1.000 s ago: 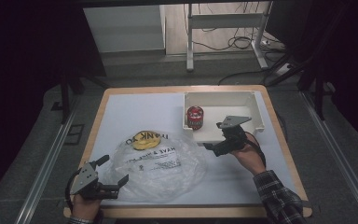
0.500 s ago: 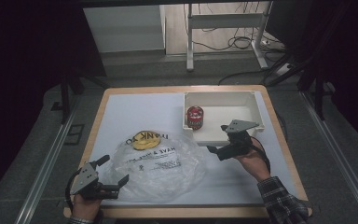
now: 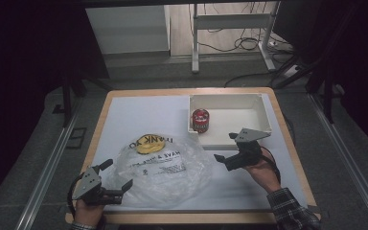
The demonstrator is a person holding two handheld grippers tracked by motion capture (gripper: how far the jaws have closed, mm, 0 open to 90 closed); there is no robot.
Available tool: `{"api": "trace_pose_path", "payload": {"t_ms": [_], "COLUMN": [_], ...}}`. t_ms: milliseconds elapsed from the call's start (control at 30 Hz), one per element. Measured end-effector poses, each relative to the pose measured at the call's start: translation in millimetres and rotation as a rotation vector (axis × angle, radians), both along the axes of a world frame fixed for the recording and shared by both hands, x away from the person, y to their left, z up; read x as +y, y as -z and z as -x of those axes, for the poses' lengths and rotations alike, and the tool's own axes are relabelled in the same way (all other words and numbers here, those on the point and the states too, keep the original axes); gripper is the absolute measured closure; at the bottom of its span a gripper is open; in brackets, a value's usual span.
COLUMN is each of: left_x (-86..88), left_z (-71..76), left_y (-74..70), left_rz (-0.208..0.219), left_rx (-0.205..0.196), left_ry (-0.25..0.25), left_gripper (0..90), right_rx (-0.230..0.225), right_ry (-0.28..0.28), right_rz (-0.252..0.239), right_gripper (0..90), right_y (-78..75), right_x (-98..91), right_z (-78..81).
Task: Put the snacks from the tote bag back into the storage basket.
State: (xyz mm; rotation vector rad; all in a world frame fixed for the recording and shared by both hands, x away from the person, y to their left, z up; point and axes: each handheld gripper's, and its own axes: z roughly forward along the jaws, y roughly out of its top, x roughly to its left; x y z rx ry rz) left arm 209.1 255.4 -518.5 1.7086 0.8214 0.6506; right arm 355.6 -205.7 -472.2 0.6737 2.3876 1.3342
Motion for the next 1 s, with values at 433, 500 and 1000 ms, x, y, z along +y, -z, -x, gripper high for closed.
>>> {"api": "trace_pose_path", "payload": {"t_ms": [433,500,1000], "left_x": [-0.3,-0.4,-0.8], "left_z": [-0.1,-0.1,-0.4], "left_y": [0.0,0.0,0.3], "left_rz": [-0.001,-0.002,-0.004], "left_rx": [0.000,0.000,0.002], "left_ry": [0.000,0.001,0.001], "left_gripper": [0.4,0.4,0.4], "right_rx": [-0.002,-0.001,-0.014], "right_ry": [0.013,0.016,0.039], "right_rz": [-0.023,-0.032,-0.068], "right_gripper": [0.9,0.8,0.1], "right_y": [-2.6,-3.0,-2.9], "right_x": [-10.5,-12.4,-25.4], "right_z": [13.7,15.8,30.7]}}
